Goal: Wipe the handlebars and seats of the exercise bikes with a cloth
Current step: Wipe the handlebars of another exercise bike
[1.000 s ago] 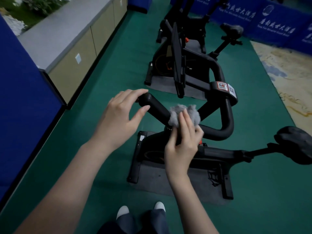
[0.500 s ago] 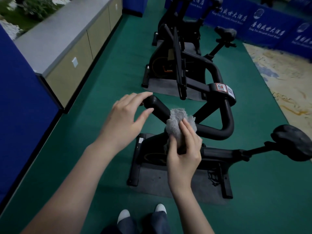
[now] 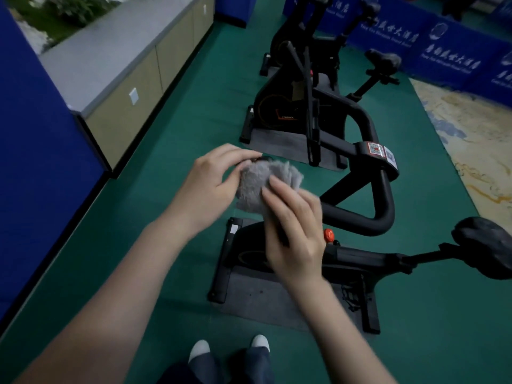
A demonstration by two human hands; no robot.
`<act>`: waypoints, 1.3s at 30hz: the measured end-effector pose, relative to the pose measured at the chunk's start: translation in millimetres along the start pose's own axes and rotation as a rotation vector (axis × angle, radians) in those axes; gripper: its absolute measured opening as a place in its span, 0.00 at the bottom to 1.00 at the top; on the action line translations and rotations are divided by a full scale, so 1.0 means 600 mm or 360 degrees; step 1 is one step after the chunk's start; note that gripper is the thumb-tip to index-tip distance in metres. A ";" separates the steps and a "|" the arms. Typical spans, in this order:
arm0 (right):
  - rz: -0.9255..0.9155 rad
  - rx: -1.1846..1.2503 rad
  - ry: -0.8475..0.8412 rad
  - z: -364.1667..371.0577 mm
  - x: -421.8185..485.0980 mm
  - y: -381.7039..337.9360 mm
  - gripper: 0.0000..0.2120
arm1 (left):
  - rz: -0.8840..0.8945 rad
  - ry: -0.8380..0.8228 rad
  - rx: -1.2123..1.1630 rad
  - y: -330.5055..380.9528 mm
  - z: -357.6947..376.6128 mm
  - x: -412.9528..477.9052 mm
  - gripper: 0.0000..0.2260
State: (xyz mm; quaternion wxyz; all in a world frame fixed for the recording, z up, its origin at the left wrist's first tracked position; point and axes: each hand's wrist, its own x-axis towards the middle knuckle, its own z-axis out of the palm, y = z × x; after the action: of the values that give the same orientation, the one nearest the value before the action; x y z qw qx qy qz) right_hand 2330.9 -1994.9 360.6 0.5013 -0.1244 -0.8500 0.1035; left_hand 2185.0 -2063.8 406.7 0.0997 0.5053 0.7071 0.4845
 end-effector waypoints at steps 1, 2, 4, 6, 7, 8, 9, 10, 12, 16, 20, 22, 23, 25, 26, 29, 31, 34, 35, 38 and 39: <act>-0.0090 -0.0025 -0.0060 0.002 0.014 0.015 0.14 | -0.0042 0.0005 -0.0057 -0.002 -0.002 0.003 0.13; -0.0158 -0.0049 -0.0115 0.003 0.024 0.030 0.14 | -0.0081 0.0012 -0.0110 -0.003 -0.003 0.005 0.14; -0.0245 -0.0080 -0.0178 0.001 0.031 0.054 0.14 | -0.0133 0.0024 -0.0185 -0.006 -0.001 0.006 0.14; -0.0285 -0.0073 -0.0202 -0.002 0.026 0.066 0.14 | -0.0166 0.0026 -0.0235 -0.008 0.003 0.005 0.15; -0.0283 -0.0069 -0.0208 -0.003 0.022 0.068 0.14 | -0.0185 0.0027 -0.0261 -0.008 0.006 0.003 0.14; -0.0267 -0.0071 -0.0207 -0.004 0.015 0.069 0.14 | -0.0205 0.0030 -0.0285 -0.008 0.008 0.002 0.14; -0.0240 -0.0075 -0.0201 -0.005 0.008 0.069 0.14 | -0.0225 0.0036 -0.0305 -0.008 0.010 0.001 0.12; -0.0206 -0.0075 -0.0194 -0.007 0.000 0.069 0.14 | -0.0244 0.0048 -0.0319 -0.008 0.011 0.001 0.11; -0.0141 -0.0073 -0.0189 -0.013 -0.014 0.068 0.14 | -0.0281 0.0079 -0.0329 -0.006 0.012 0.000 0.09; 0.0056 -0.0101 -0.0136 -0.029 -0.029 0.066 0.13 | -0.0284 0.0136 -0.0299 0.002 0.019 -0.002 0.08; 0.0274 -0.0177 -0.0171 -0.043 -0.031 0.064 0.13 | -0.0267 0.0180 -0.0145 0.002 0.031 -0.005 0.10; 0.0330 -0.0227 -0.0269 -0.059 -0.034 0.069 0.14 | -0.0243 0.0210 -0.0086 0.002 0.037 -0.006 0.11; 0.0365 -0.0264 -0.0312 -0.069 -0.036 0.072 0.14 | -0.0238 0.0224 -0.0074 0.002 0.040 -0.007 0.11; 0.0439 -0.0336 -0.0352 -0.089 -0.039 0.081 0.15 | -0.0243 0.0241 -0.0061 0.003 0.043 -0.009 0.11; 0.0485 -0.0367 -0.0347 -0.098 -0.040 0.086 0.15 | -0.0245 0.0238 -0.0053 0.003 0.044 -0.010 0.11; 0.0685 -0.0472 -0.0258 -0.123 -0.044 0.104 0.15 | -0.0216 0.0216 0.0001 0.001 0.045 -0.017 0.13; 0.0843 -0.0502 -0.0163 -0.139 -0.050 0.116 0.16 | -0.0199 0.0197 0.0050 -0.004 0.045 -0.024 0.15; 0.0988 -0.0498 -0.0078 -0.157 -0.065 0.116 0.16 | -0.0229 0.0102 0.0161 -0.018 0.054 -0.040 0.15; 0.1005 -0.0497 -0.0066 -0.161 -0.071 0.113 0.17 | -0.0235 0.0038 0.0205 -0.024 0.059 -0.045 0.14; 0.1082 -0.0477 -0.0033 -0.168 -0.085 0.097 0.17 | -0.0298 -0.0228 0.0301 -0.034 0.078 -0.060 0.14; 0.1113 -0.0459 -0.0022 -0.168 -0.088 0.091 0.17 | -0.0306 -0.0319 0.0343 -0.035 0.085 -0.065 0.16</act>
State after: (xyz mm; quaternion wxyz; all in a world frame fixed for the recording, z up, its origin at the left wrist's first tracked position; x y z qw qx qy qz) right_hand 2449.8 -1954.7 348.3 0.4073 -0.4756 -0.7654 0.1485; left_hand 2222.7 -2065.9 350.5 0.1608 0.4888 0.7866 0.3413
